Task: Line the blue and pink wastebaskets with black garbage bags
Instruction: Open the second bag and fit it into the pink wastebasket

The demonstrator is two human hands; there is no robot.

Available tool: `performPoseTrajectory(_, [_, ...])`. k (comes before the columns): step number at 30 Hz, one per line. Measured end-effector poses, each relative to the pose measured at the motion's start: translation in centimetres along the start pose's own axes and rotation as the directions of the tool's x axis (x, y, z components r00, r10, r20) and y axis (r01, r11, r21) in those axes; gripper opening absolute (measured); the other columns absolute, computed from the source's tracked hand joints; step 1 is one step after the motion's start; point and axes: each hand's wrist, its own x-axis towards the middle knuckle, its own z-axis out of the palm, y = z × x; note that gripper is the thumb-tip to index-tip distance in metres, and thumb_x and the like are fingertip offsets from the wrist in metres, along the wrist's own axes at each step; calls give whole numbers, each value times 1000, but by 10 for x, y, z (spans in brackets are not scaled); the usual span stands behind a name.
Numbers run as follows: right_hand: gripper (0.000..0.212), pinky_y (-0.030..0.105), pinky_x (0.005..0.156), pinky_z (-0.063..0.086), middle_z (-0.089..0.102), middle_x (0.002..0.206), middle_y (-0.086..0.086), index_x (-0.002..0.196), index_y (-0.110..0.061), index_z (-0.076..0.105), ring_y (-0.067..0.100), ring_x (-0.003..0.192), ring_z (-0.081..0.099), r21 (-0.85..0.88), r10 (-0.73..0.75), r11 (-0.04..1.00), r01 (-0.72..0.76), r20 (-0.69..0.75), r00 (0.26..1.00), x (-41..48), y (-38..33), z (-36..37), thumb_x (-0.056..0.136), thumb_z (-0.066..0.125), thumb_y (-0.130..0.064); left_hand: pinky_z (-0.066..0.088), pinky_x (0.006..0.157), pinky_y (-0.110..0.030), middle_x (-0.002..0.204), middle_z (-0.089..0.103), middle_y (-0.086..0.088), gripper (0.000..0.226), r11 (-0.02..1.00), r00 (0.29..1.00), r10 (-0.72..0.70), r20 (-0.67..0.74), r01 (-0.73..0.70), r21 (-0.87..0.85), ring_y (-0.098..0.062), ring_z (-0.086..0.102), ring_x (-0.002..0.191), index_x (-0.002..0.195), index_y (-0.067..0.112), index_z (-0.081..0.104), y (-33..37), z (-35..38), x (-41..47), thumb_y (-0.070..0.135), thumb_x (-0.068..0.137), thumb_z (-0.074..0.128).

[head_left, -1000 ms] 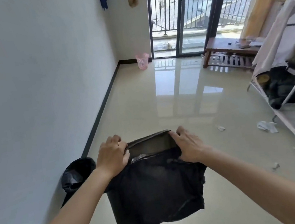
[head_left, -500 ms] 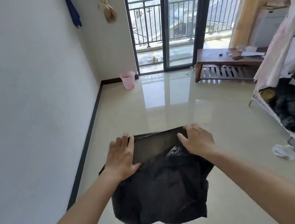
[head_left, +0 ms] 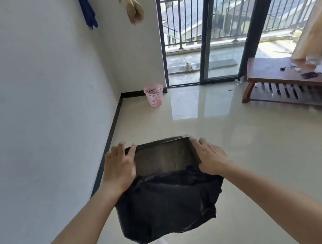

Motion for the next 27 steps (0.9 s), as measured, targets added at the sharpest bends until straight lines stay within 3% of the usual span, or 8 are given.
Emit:
performPoseTrajectory(3, [77,34,67,41,52,116,5,149,-26,22,32,96,61,52,-38,998,45,-122,992,109,8,-8,80,54,-19,51,69,-45,108,57,-16,43,997,999,-34,-30,32,-64,-34,56,87,113,8,65,-41,36,92,0,71,67])
performPoseTrajectory(7, [59,33,72,43,59,116,3,142,-24,39,30,100,62,126,-31,991,52,-167,986,244,11,-23,84,51,-21,51,53,-33,87,66,-7,37,981,997,-63,-45,53,-187,-28,62,65,106,8,68,-91,72,208,-5,72,64])
performPoseTrajectory(12, [70,34,67,45,56,116,2,147,-28,23,28,92,63,70,3,998,8,-168,986,389,20,-52,84,55,-29,42,48,-28,76,65,-6,27,979,999,-19,-27,13,-204,-28,59,52,98,8,69,-143,89,367,0,72,70])
performPoseTrajectory(18, [91,34,60,40,47,112,4,151,-33,6,30,86,62,-46,59,997,-63,-90,994,539,69,-56,81,64,-38,35,44,-30,75,60,-5,5,984,998,1,64,10,-179,-33,57,51,89,11,55,-163,137,549,13,86,58])
performPoseTrajectory(22, [93,38,68,47,49,115,8,150,-34,-1,34,96,63,-64,113,992,-112,14,994,654,110,-45,83,61,-53,35,47,-30,70,55,-1,19,990,995,-10,100,24,-141,-27,48,51,85,17,38,-163,181,673,22,88,56])
performPoseTrajectory(27, [83,46,77,53,53,113,12,148,-26,6,37,97,61,64,93,993,-102,120,988,809,155,-75,84,57,-19,40,57,-32,80,67,-7,25,989,972,-133,196,142,-32,-30,63,73,86,17,38,-169,209,834,39,94,45])
